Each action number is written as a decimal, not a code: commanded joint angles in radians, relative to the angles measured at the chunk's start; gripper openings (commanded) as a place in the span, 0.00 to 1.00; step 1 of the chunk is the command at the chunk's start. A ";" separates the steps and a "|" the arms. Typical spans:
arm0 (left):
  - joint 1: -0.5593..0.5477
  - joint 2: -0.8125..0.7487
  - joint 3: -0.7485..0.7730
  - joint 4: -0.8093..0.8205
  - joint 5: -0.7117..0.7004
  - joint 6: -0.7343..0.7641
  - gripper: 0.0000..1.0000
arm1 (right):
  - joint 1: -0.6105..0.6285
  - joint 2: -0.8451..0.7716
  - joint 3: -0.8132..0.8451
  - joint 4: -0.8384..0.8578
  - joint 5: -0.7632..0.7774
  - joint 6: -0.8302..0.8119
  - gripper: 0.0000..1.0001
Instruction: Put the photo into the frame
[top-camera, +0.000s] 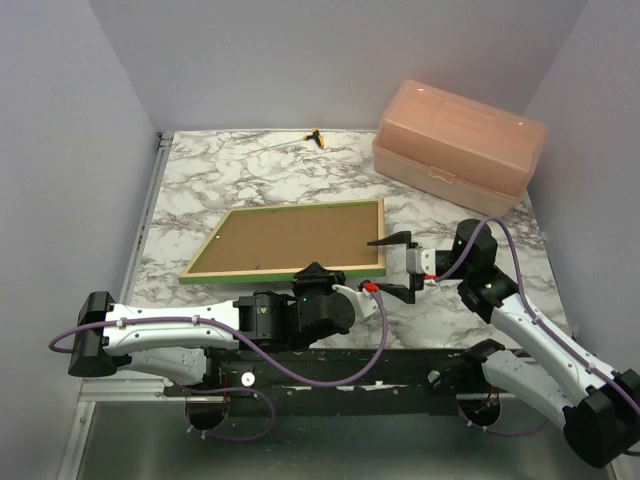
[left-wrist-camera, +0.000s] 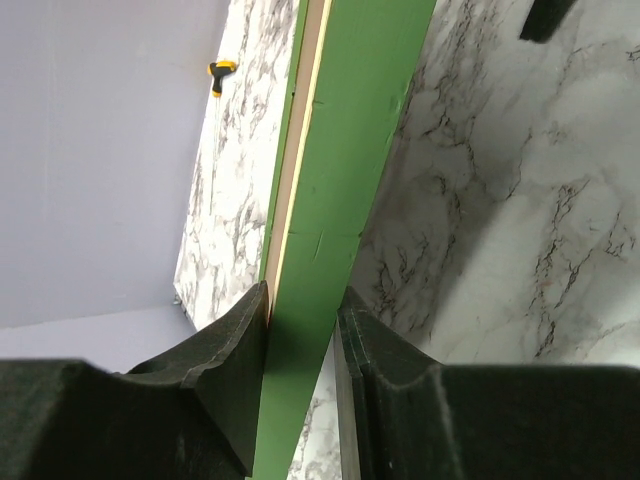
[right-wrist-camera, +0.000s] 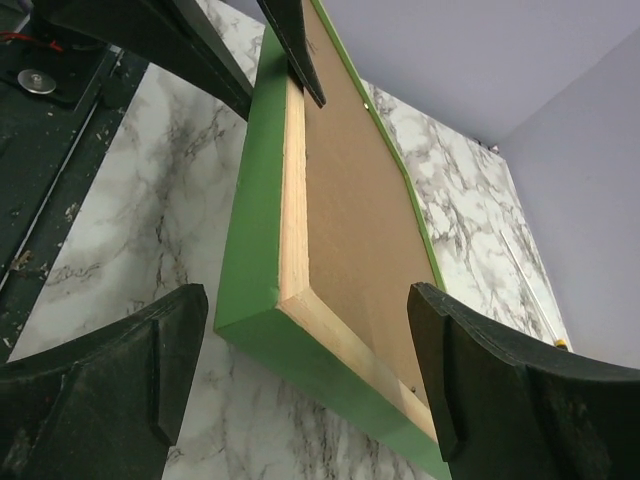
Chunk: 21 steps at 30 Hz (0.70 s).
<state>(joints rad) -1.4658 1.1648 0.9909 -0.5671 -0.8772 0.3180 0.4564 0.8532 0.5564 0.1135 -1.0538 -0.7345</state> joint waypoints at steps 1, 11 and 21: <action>0.005 -0.037 0.057 0.034 -0.034 -0.027 0.22 | 0.013 0.067 -0.008 0.156 -0.080 -0.003 0.84; 0.005 -0.041 0.054 0.028 -0.027 -0.035 0.22 | 0.025 0.117 -0.026 0.297 -0.101 0.052 0.63; 0.005 -0.053 0.067 0.026 -0.019 -0.036 0.23 | 0.035 0.121 -0.025 0.288 -0.084 0.052 0.33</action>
<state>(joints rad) -1.4609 1.1522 1.0096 -0.5793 -0.8787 0.3222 0.4839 0.9649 0.5365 0.3813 -1.1236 -0.6998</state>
